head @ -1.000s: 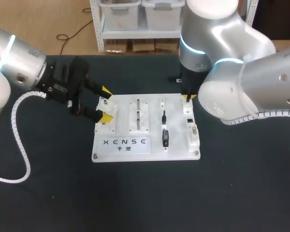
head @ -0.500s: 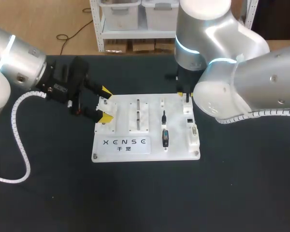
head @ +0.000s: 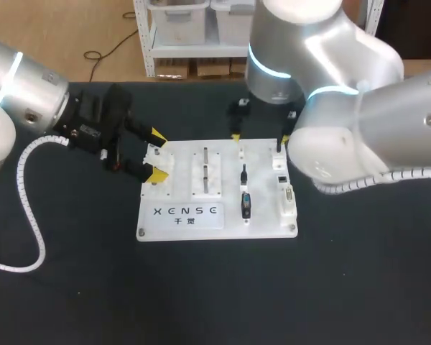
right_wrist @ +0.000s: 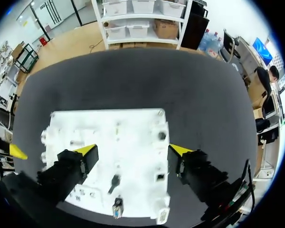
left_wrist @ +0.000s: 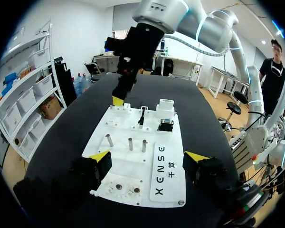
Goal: Insert the USB connector, Ethernet cable, and multi-pin plug into their matching sockets one by one.
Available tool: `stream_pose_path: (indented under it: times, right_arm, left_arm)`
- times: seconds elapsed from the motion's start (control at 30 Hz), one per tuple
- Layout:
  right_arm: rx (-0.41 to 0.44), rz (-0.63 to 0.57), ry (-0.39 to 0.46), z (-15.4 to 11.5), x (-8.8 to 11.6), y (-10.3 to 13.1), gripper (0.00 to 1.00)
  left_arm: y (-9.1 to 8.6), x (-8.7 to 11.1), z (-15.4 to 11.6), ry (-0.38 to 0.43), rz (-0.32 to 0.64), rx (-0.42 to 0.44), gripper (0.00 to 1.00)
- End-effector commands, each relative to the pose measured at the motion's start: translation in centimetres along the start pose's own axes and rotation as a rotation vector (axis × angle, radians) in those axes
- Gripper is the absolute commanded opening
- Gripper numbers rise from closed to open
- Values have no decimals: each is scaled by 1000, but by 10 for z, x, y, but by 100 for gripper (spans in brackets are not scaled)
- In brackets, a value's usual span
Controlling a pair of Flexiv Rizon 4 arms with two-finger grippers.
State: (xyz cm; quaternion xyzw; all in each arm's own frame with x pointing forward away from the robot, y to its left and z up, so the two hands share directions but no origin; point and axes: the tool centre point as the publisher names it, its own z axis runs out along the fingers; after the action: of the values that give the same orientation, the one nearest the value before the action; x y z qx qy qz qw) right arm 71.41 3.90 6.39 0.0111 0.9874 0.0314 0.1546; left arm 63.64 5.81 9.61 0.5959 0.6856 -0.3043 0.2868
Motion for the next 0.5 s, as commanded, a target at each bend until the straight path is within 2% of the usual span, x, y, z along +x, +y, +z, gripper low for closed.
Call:
stream_pose_path:
  times: [0.03,0.23,0.47,0.5]
  right_arm:
    - [-11,-1,35,0,17,11,100]
    - [-12,-2,98,10,37,21,100]
    - [-1,-14,145,22,50,23,100]
    - [-1,-16,147,23,51,24,96]
  left_arm:
    - [1,1,0,-1,1,3,100]
    - [1,1,0,-1,1,3,100]
    - [1,1,0,-1,1,3,100]
    - [1,1,0,-1,1,3,100]
